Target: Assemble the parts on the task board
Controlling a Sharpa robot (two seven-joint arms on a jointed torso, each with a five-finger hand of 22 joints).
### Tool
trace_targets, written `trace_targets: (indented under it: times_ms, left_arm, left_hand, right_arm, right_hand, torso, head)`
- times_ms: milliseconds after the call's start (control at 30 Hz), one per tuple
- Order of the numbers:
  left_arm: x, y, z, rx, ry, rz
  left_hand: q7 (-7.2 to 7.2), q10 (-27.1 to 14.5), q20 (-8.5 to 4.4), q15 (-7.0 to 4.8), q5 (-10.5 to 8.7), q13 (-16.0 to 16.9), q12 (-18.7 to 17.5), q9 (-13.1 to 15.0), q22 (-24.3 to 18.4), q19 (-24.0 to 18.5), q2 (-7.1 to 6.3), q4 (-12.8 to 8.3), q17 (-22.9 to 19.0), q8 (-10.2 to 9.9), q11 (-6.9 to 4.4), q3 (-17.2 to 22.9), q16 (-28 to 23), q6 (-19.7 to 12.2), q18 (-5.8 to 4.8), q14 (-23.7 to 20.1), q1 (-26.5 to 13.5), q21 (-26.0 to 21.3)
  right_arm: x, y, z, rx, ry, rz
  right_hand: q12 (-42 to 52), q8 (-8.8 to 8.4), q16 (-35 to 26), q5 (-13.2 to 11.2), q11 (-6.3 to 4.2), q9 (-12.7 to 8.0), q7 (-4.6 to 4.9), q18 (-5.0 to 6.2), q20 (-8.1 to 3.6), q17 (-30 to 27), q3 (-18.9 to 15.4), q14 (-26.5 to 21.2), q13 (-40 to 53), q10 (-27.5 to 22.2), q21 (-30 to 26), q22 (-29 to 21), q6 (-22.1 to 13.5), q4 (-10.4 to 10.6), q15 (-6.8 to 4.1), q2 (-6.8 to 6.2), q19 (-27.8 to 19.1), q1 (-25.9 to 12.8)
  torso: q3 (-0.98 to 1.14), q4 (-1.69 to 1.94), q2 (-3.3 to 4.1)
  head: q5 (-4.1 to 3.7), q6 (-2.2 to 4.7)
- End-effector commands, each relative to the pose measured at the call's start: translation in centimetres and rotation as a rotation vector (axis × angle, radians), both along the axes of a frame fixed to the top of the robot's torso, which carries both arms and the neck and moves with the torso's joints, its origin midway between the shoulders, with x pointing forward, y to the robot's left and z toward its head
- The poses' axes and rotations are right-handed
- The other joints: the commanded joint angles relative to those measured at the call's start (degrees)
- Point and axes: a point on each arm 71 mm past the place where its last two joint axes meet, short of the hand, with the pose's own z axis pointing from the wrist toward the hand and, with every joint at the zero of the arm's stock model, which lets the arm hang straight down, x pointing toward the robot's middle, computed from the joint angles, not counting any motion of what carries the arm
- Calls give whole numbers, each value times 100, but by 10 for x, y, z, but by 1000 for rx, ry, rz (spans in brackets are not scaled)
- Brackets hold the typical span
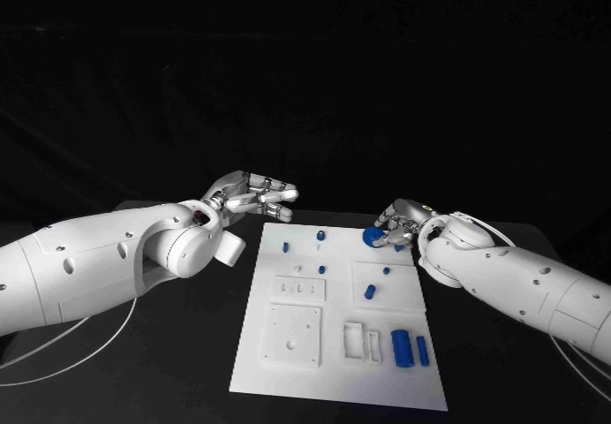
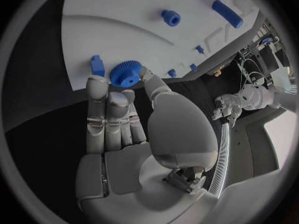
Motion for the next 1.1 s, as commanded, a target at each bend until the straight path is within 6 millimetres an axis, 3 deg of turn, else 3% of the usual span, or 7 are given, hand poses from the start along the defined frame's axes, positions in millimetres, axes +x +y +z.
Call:
trace_targets:
  times_ms: [33,167,367,767,1100]
  left_arm:
    - [-1,-3,1,-3,-2,-23]
    - [-1,-4,1,-3,-1,-25]
    - [-1,-4,1,-3,0,-26]
    - [-1,-5,0,-2,4,-32]
    - [-1,-5,0,-2,7,-36]
  left_hand:
    - [-6,-35,9,-8,-5,6,31,-1,6,-18,10,-13,9,11,-16,5,11,-37,-10,-32,27,13]
    - [-4,-51,11,-8,-4,6,31,-2,9,-29,27,-33,12,10,-14,-10,24,-59,-8,-37,19,27]
    - [-4,-51,11,-8,-4,6,31,-2,9,-29,27,-33,12,10,-14,-10,24,-59,-8,-37,19,27]
    - [-3,-53,13,-7,-5,6,30,-2,10,-38,40,-37,12,9,-13,-18,30,-68,-8,-43,6,38]
    - [-3,-53,13,-7,-5,6,30,-2,10,-38,40,-37,12,9,-13,-18,30,-68,-8,-43,6,38]
  right_arm:
    - [1,0,-2,-14,0,8]
    - [3,-1,-3,-15,0,-3]
    - [4,-3,-5,-12,3,-13]
    - [7,-2,-8,-2,20,-14]
    - [5,2,-10,-4,45,8]
  right_hand:
    - [26,-14,28,49,19,-6,-5,73,26,9,16,38,15,34,-19,22,14,8,-7,41,168,-42]
    - [30,-13,26,63,17,-7,-7,70,27,11,33,40,18,35,-18,41,29,15,-7,62,174,-56]
    - [32,-14,33,84,15,-12,-7,67,25,23,54,45,20,37,-26,61,37,15,-9,75,179,-75]
    - [37,-14,40,66,9,-47,-13,53,19,47,183,47,26,37,-89,174,92,0,-13,136,206,-178]
    - [45,-13,55,40,11,-77,-12,46,20,73,122,46,34,34,-110,251,76,-25,-11,141,216,-182]
  torso:
    - [-4,4,8]
    - [4,0,14]
    - [2,-11,10]
    - [4,9,15]
    - [2,-7,10]
  head:
    - [6,-11]
    - [19,-23]
    - [23,-35]
    - [18,-61]
    - [39,-88]
